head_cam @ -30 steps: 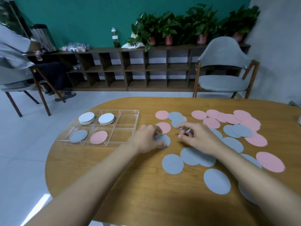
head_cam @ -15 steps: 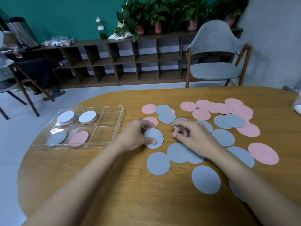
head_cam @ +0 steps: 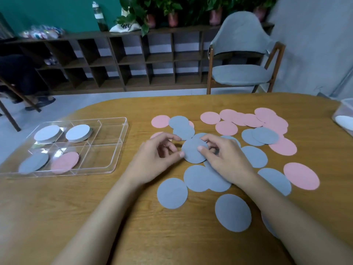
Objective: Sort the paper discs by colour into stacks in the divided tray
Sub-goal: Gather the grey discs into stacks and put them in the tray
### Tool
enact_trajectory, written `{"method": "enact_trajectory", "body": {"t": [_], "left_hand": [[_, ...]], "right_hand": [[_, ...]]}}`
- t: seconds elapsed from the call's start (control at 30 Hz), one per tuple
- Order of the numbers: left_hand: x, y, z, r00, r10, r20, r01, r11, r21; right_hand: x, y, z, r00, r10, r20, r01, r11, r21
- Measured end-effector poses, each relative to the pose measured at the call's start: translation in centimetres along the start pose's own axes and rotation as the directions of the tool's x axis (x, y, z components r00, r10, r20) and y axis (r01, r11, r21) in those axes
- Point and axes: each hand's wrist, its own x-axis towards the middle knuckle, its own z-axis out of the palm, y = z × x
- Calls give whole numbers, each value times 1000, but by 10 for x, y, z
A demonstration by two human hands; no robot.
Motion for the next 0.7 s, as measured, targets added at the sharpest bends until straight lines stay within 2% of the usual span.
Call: {"method": "enact_trajectory", "body": {"t": [0.1,0.23,0.5,0.57,0.63,0.7], "left_hand": [[-10,-2,-14,986,-60,153,46,994,95],[-15,0,-31,914,-140,380,61,975,213],[-15,3,-27,898,-158,411,21,948,317],[-15,2,-27,893,-162,420,50,963,267],[-14,2,-28,886,-145,441,105,988,114],[-12,3,-28,908,-115,403,134,991,-21]], "right_hand": [[-2,1,0,1000,11,-22,-11,1000,-6],[-4,-1,0,998,30,-54,-29,999,22],[-4,-5,4,998,30,-55,-31,999,-21],[-5,-5,5,998,32,-49,-32,999,-13],[-5,-6,5,998,42,-44,-42,999,6],[-6,-7,5,998,56,-21,-55,998,31]]}}
